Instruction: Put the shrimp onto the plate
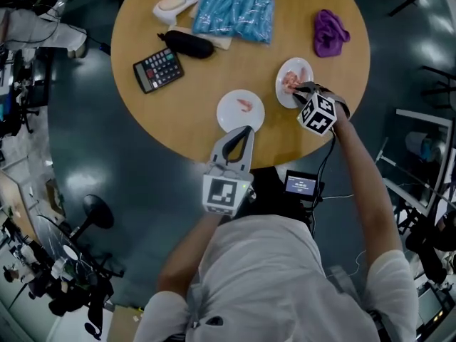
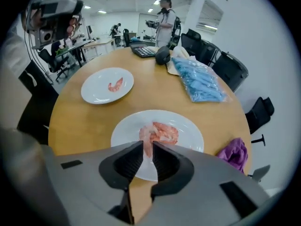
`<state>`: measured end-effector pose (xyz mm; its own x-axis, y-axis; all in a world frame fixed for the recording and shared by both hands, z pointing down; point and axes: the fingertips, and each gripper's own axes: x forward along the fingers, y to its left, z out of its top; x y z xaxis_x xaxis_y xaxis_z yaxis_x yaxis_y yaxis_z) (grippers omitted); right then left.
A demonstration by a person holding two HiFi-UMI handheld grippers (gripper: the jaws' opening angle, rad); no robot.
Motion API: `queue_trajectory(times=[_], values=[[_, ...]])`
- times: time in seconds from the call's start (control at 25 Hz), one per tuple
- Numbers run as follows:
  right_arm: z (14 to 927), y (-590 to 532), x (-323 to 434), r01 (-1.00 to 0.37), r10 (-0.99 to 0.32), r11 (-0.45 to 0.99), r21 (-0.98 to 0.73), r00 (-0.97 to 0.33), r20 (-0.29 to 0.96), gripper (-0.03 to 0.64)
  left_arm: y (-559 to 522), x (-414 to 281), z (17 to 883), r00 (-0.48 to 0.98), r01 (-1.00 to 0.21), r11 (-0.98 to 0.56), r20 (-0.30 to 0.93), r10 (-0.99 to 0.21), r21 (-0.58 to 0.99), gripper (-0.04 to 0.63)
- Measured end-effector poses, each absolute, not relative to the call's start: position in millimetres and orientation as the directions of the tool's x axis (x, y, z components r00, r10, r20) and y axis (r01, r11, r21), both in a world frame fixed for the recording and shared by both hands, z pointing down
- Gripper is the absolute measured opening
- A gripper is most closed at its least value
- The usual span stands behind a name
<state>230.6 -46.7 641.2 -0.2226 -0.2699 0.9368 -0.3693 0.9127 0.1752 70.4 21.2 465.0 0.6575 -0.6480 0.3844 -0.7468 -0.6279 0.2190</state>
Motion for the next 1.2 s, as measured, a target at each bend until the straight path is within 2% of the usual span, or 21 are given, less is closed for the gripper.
queue_trajectory(times=[0.36, 0.72, 0.84, 0.96, 1.08, 1.2], values=[[655.6, -41.9, 230.6, -0.263, -0.184, 0.954, 0.142, -0.141, 0.973, 0.067, 23.2, 70.2, 463.2, 0.666, -0.74, -0.631, 0.379, -0.642, 0.232, 0.008], [648.0, -40.4, 230.6, -0.246, -0.215, 0.952, 0.181, -0.122, 0.969, 0.049, 26.3, 64.0, 461.3, 0.665, -0.743, -0.624, 0.372, -0.648, 0.243, 0.008], [621.9, -35.5, 219.6, -0.293, -0.253, 0.935, 0.197, -0.166, 0.953, 0.049, 30.9, 55.7, 456.7, 0.653, -0.754, -0.616, 0.369, -0.662, 0.228, 0.008], [590.4, -25.3, 177.7, -0.341, -0.29, 0.921, 0.19, -0.271, 0.918, 0.049, 36.2, 46.9, 451.1, 0.641, -0.766, -0.598, 0.364, -0.676, 0.237, 0.008], [585.9, -10.6, 115.9, -0.333, -0.276, 0.93, 0.156, -0.35, 0.895, 0.049, 41.4, 37.5, 448.8, 0.626, -0.779, -0.574, 0.368, -0.688, 0.253, 0.008], [604.5, -7.4, 70.4, -0.315, -0.239, 0.941, 0.123, -0.362, 0.901, 0.049, 43.6, 28.1, 447.3, 0.613, -0.79, -0.559, 0.37, -0.698, 0.252, 0.008]])
